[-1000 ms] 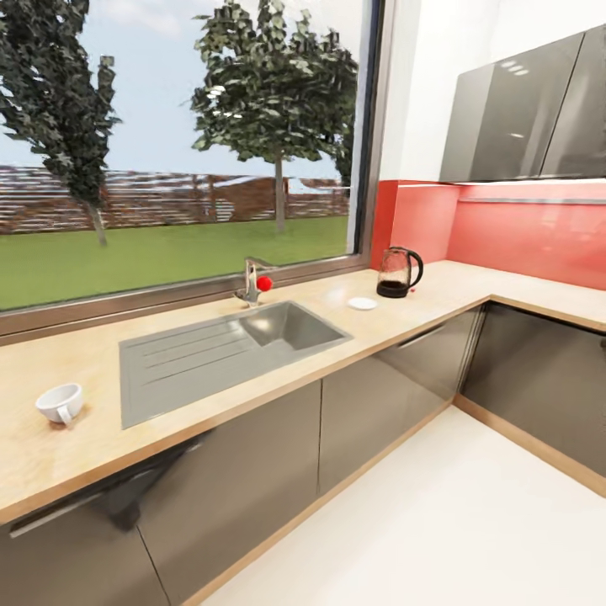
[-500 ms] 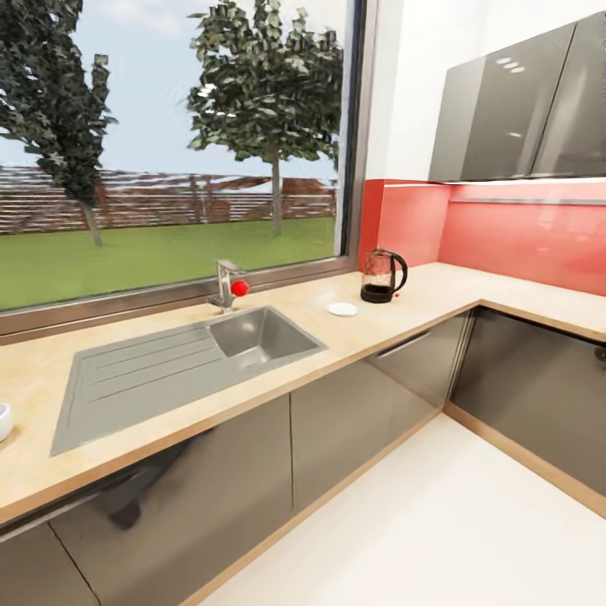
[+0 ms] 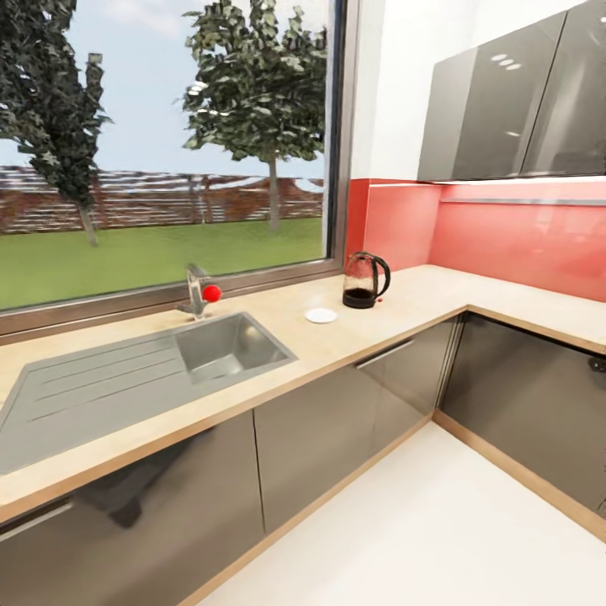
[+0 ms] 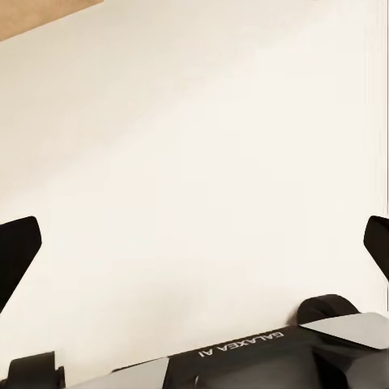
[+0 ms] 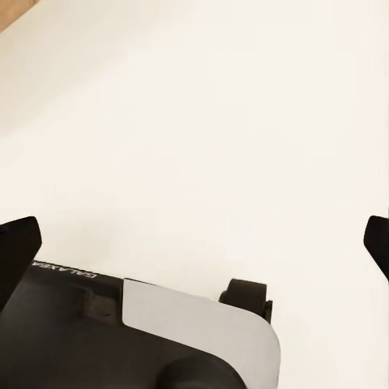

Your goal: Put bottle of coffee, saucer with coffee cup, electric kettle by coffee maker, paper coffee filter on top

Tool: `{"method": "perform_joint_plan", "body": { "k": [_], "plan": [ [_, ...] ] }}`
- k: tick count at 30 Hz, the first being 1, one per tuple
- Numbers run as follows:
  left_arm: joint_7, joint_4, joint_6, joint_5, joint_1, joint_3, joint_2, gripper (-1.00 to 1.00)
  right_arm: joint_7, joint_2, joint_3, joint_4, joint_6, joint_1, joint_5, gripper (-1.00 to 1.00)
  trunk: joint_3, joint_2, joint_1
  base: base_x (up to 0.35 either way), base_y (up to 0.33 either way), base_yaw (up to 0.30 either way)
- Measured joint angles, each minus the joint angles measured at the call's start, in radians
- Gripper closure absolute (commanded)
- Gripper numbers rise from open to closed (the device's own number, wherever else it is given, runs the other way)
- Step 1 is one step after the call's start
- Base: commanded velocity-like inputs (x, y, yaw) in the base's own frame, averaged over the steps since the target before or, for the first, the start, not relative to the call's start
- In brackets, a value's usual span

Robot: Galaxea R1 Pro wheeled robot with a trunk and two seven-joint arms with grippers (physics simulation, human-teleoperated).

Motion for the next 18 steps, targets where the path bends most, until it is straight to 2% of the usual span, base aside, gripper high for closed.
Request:
{"method": "perform_joint_plan", "body": {
  "k": [18],
  "plan": [
    [0.0,0.0,0.0,0.0,0.0,0.0,0.0,-1.0,0.0,0.001,0.001,0.0,-0.001,0.001,0.0,-1.0,0.0,0.0,0.0,0.196,-0.296,0.0]
  ]
}}
